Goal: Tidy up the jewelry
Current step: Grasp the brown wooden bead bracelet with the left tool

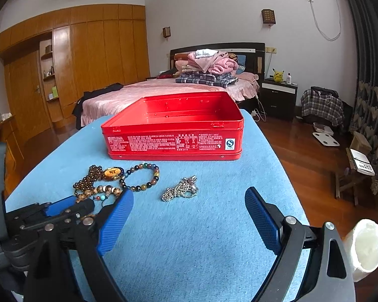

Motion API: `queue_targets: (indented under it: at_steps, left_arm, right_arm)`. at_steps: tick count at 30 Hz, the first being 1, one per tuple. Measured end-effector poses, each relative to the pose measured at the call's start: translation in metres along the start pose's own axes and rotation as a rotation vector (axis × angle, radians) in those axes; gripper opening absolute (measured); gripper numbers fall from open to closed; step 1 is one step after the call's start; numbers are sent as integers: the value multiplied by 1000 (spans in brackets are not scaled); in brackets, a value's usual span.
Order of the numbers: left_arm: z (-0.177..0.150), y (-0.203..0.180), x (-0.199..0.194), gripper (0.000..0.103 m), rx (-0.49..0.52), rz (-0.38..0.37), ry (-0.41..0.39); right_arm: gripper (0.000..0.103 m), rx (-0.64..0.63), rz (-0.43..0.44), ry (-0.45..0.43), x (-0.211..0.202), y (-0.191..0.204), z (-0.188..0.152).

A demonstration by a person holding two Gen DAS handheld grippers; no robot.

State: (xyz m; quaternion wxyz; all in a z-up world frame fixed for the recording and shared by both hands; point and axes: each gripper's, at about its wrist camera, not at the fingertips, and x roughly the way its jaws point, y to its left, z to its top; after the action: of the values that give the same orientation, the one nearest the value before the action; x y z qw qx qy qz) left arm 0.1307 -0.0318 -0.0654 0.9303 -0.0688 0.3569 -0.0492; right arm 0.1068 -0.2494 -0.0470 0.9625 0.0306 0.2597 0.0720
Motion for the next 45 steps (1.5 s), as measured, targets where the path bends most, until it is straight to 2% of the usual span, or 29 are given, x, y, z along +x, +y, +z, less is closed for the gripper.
queue_targets:
  at_steps: [1, 4, 11, 14, 16, 18, 23, 25, 27, 32, 36, 39, 41, 45]
  left_arm:
    - [0, 0, 2, 12, 7, 14, 4]
    - [0, 3, 2, 10, 12, -5, 4]
    - [1, 19, -7, 11, -22, -50, 15]
    - [2, 21, -7, 19, -47, -72, 23]
    - [2, 19, -7, 33, -55, -80, 21]
    - [1, 13, -6, 34, -38, -74, 22]
    - [0, 4, -1, 29, 11, -35, 17]
    - [1, 2, 1, 13, 23, -23, 17]
    - [1, 3, 3, 10, 14, -24, 17]
    - [2, 3, -1, 10, 0, -47, -3]
    - [6, 3, -7, 10, 8, -45, -47]
    - [8, 6, -5, 10, 5, -33, -51]
    - [9, 9, -4, 10, 1, -25, -54]
    - [18, 14, -4, 10, -6, -14, -82]
  right_arm:
    - [88, 0, 1, 2, 0, 1, 0]
    - [88, -1, 0, 6, 1, 1, -1]
    - [88, 6, -1, 9, 2, -2, -2]
    - [88, 5, 1, 12, 3, -1, -2]
    - [88, 1, 0, 14, 4, -1, -3]
    - [88, 3, -2, 14, 3, -1, -3]
    - [88, 5, -2, 14, 3, -2, -3]
    - [88, 6, 0, 17, 3, -2, -3]
    - [88, 6, -1, 16, 3, -2, -3]
    - [88, 13, -1, 25, 6, -2, -2]
    - [88, 40, 10, 80, 21, -1, 3]
    - [87, 64, 9, 123, 34, -1, 7]
    - [82, 70, 4, 158, 43, -1, 8]
    - [78, 80, 3, 201, 56, 0, 11]
